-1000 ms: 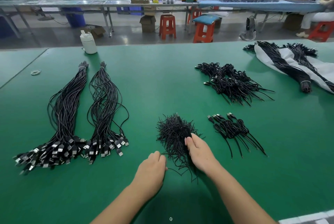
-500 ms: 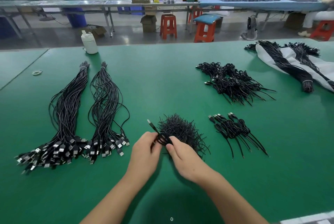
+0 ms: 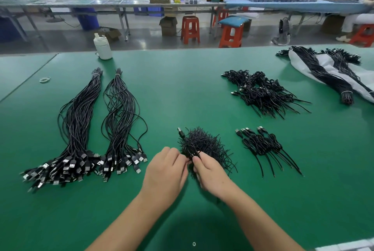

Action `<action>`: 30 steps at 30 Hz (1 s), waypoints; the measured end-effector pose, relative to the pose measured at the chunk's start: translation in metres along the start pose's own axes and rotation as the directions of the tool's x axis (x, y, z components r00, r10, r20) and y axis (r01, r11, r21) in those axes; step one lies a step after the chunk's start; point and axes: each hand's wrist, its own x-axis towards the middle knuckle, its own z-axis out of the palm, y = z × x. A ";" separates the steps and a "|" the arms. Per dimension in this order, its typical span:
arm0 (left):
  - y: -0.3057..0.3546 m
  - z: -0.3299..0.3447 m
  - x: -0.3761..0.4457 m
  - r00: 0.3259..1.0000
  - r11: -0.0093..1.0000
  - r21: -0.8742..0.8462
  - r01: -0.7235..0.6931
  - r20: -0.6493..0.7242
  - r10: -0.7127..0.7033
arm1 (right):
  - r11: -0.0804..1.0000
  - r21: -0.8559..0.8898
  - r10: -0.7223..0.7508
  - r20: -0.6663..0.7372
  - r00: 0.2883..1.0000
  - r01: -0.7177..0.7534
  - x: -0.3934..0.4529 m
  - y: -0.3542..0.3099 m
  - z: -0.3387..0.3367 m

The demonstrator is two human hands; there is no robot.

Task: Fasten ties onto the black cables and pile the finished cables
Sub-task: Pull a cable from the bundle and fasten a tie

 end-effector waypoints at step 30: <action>-0.020 -0.008 0.019 0.661 0.729 -0.222 0.647 0.639 -0.393 | 0.304 -0.844 -0.358 0.329 0.874 0.442 -0.009 0.010 0.004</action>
